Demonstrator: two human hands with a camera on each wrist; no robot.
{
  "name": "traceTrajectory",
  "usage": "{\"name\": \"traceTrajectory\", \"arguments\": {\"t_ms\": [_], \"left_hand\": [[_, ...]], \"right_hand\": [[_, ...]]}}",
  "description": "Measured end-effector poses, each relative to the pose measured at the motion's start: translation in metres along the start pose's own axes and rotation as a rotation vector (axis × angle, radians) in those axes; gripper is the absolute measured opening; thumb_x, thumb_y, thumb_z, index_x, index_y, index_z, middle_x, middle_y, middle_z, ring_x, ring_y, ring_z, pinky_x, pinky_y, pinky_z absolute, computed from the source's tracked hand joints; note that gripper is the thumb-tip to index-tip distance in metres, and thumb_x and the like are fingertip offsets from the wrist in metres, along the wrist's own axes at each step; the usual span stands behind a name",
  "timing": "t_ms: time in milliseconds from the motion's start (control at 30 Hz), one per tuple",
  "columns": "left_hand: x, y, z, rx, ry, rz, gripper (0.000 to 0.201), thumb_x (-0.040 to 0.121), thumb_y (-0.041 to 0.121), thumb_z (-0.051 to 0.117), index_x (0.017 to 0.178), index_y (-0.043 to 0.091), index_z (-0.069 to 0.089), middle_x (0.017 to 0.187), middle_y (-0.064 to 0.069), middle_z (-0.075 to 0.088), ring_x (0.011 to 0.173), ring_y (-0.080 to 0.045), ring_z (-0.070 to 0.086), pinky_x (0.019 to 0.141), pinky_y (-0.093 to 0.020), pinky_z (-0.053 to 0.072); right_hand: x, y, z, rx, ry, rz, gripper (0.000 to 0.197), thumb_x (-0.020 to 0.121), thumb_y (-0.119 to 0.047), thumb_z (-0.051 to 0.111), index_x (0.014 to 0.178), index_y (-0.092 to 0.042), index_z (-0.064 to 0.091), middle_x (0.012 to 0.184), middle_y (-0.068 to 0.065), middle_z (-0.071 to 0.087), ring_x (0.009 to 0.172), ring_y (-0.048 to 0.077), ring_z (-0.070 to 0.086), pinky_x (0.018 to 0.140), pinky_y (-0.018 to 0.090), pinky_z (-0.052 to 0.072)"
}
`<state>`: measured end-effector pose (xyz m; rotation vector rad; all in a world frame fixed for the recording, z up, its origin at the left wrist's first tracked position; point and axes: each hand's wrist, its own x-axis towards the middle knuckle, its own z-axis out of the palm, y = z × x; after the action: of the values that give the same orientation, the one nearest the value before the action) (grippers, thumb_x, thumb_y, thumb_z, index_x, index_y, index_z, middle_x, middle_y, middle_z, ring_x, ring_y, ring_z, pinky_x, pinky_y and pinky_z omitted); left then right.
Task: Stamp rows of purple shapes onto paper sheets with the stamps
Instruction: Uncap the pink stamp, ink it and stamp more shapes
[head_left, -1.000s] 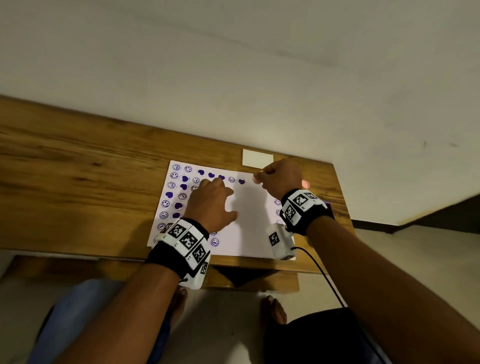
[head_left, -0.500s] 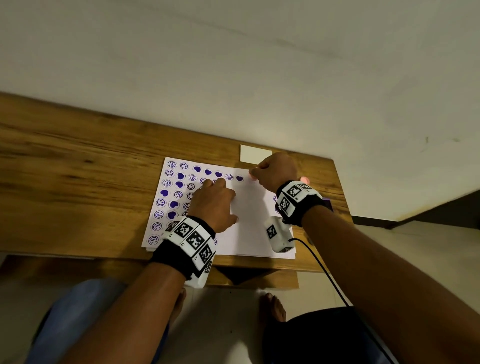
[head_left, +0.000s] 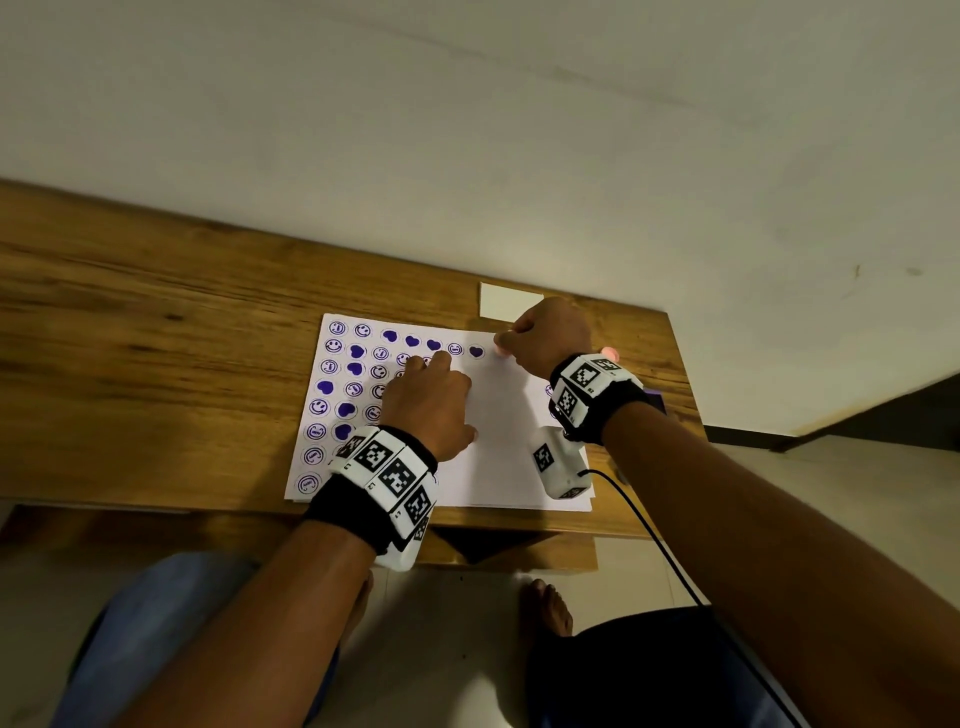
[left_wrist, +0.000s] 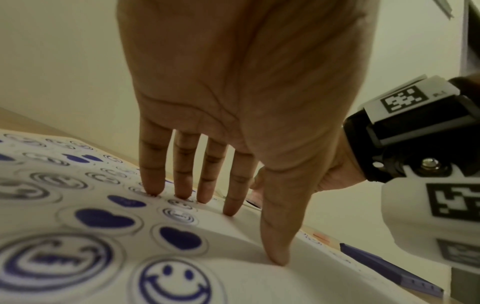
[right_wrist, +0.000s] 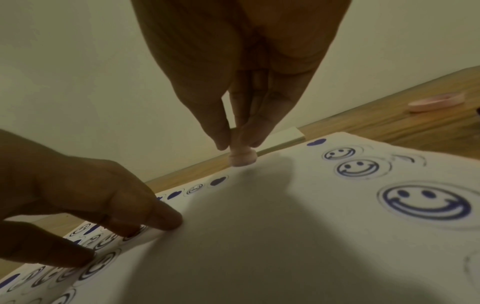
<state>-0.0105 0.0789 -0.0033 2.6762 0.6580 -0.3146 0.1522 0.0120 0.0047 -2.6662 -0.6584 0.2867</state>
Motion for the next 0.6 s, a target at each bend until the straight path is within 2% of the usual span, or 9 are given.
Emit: {"name": "traceTrajectory", "arguments": {"t_ms": [233, 400, 600], "left_hand": [[0.0023, 0.0019, -0.0014, 0.006, 0.005, -0.013, 0.058, 0.079, 0.05, 0.07, 0.127, 0.022, 0.056, 0.13, -0.003, 0.046, 0.125, -0.028, 0.041, 0.092, -0.044, 0.046], [0.0035, 0.0021, -0.0014, 0.0, 0.008, -0.015, 0.058, 0.078, 0.05, 0.071, 0.126, 0.022, 0.057, 0.13, -0.003, 0.047, 0.124, -0.028, 0.041, 0.092, -0.044, 0.047], [0.0034, 0.0017, -0.0005, 0.005, 0.015, -0.013, 0.059, 0.077, 0.05, 0.072, 0.127, 0.022, 0.056, 0.13, -0.003, 0.046, 0.125, -0.028, 0.04, 0.091, -0.045, 0.047]], "right_hand": [[0.0035, -0.0031, -0.0004, -0.029, 0.003, -0.018, 0.019, 0.08, -0.034, 0.077, 0.087, -0.016, 0.078, 0.094, 0.002, 0.076, 0.095, 0.021, 0.068, 0.071, 0.025, 0.041], [0.0063, -0.0049, 0.0017, -0.03, -0.009, -0.017, 0.017, 0.079, -0.032, 0.078, 0.084, -0.016, 0.078, 0.092, 0.003, 0.076, 0.094, 0.023, 0.07, 0.076, 0.029, 0.051], [0.0073, -0.0052, 0.0046, -0.032, -0.023, -0.009, 0.017, 0.078, -0.032, 0.081, 0.083, -0.016, 0.079, 0.092, 0.004, 0.077, 0.093, 0.022, 0.07, 0.073, 0.029, 0.052]]}}
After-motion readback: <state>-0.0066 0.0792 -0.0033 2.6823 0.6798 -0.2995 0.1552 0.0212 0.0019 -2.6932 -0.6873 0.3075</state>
